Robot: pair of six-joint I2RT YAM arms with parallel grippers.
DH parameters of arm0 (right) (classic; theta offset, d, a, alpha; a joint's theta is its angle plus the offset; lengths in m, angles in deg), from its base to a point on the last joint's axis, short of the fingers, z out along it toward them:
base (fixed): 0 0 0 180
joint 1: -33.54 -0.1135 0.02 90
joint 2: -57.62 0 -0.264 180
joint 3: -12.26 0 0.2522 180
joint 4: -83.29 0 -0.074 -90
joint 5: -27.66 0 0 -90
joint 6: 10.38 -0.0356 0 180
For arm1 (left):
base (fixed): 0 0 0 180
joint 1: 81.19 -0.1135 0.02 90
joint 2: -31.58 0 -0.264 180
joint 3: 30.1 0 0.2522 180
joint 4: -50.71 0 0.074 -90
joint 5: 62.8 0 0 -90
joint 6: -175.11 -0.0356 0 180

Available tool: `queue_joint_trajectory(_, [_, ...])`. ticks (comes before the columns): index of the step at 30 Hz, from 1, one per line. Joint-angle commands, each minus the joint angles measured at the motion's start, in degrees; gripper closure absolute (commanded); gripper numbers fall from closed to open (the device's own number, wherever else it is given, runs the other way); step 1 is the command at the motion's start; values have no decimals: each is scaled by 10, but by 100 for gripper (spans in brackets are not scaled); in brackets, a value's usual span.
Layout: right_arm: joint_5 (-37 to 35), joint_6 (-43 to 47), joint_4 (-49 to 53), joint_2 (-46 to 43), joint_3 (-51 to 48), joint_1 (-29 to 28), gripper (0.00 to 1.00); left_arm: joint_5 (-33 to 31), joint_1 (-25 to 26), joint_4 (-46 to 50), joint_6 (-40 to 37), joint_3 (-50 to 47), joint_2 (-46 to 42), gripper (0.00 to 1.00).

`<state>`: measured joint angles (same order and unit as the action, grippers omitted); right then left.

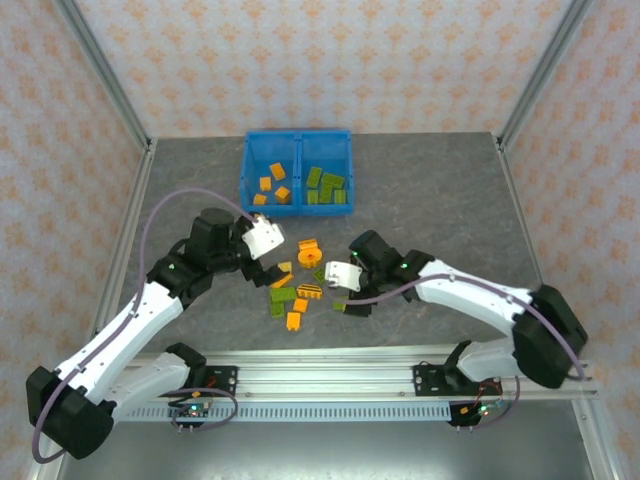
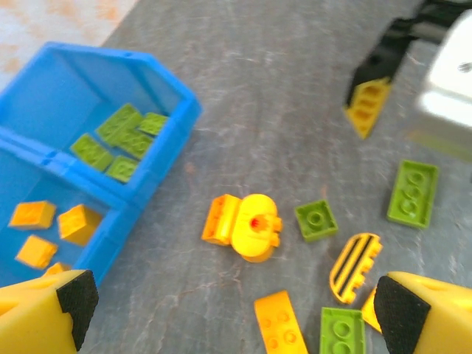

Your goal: Sort the legos into containers by color

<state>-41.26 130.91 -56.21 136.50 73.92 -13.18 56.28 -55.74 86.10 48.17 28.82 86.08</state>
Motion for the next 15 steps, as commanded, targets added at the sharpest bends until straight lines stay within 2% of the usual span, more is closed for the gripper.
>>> queue_joint_trajectory(1, [59,53,22,58,47,-5,15,54,5,21,-82,-16,-14,0])
queue_joint_trajectory(10, [78,74,20,120,35,-5,23,74,6,46,-129,-21,-8,0])
queue_joint_trajectory(15, [49,86,40,134,47,-5,28,92,5,55,-139,-17,-1,0])
